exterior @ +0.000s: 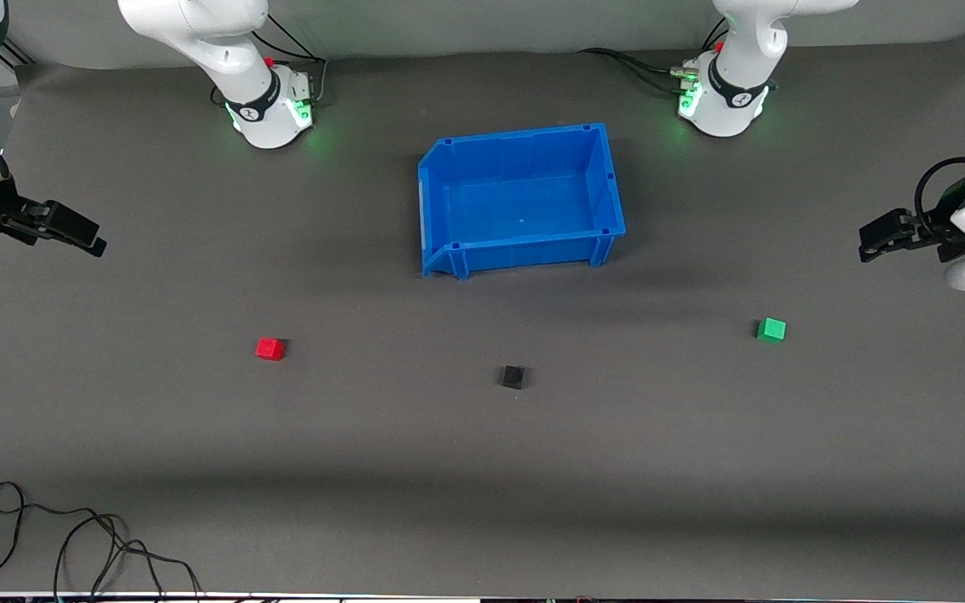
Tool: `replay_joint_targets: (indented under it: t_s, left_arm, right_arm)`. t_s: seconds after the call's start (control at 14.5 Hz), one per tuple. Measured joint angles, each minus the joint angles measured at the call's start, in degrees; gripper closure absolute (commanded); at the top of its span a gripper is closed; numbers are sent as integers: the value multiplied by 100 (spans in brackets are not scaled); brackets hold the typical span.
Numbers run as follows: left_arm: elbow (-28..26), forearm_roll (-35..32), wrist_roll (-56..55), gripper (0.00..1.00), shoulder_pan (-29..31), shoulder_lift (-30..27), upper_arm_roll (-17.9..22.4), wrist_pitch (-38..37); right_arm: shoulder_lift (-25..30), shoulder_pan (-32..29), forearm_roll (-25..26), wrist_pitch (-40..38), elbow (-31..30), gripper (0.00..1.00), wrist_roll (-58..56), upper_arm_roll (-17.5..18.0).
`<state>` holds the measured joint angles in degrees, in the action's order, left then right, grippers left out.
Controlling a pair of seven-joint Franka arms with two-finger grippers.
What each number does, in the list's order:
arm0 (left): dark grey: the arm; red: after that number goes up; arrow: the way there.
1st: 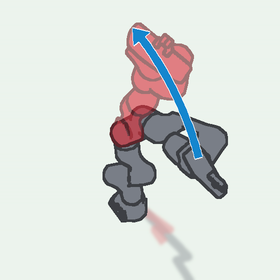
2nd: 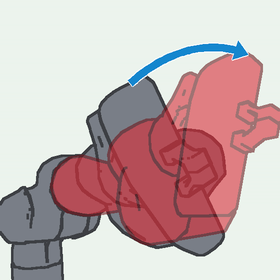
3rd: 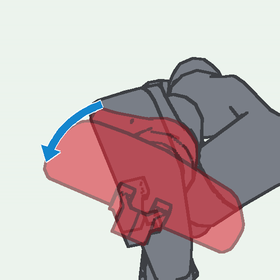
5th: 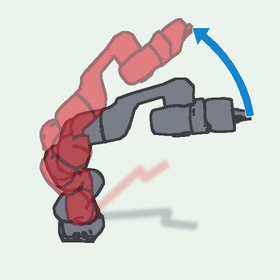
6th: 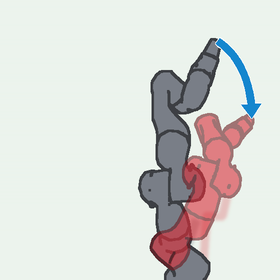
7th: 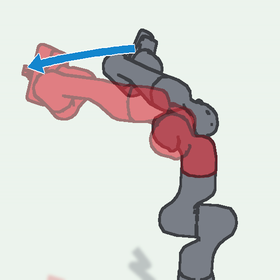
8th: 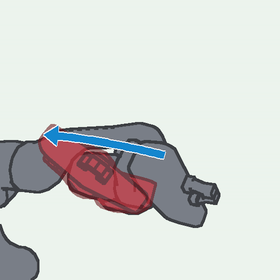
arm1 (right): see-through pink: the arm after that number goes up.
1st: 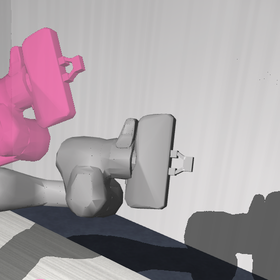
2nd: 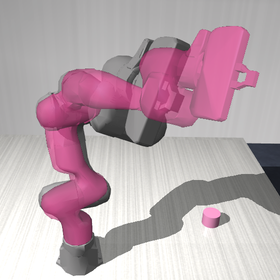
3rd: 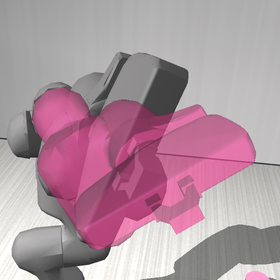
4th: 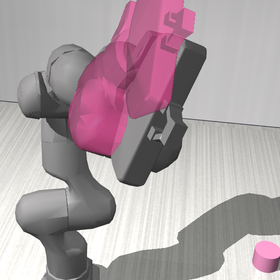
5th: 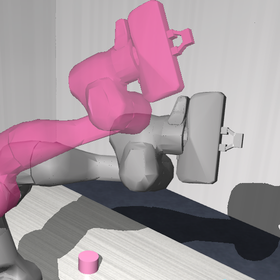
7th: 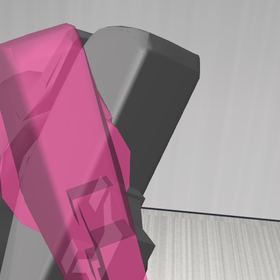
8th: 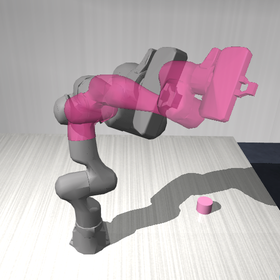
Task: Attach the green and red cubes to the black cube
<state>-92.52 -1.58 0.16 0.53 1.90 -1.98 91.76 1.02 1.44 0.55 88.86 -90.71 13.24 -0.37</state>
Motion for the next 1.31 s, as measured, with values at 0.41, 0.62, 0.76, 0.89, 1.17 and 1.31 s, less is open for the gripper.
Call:
replay_joint_targets:
  t_s: [0.41, 0.62, 0.76, 0.89, 1.17, 1.31]
  left_arm:
    - [0, 47, -3, 0, 0, 0, 0, 0]
    - [2, 54, -4, 0, -1, 0, -3, -45]
    - [7, 56, -4, 0, -1, 0, -4, -72]
    - [9, 57, -5, 0, -1, 0, -4, -80]
    - [12, 59, -7, 0, -1, 0, -4, -80]
    - [12, 60, -8, 0, -2, 0, -4, -81]
  right_arm:
    - [-1, 51, 0, 0, -4, 0, -1, 17]
    - [-2, 94, 0, 61, -4, 0, -1, 48]
    - [-4, 94, 0, 83, -7, 0, -1, 56]
    - [-7, 92, 0, 81, -16, 0, -1, 54]
    - [-9, 84, 0, 81, -19, 0, -1, 30]
    - [-9, 76, 0, 81, -19, 0, -1, -22]
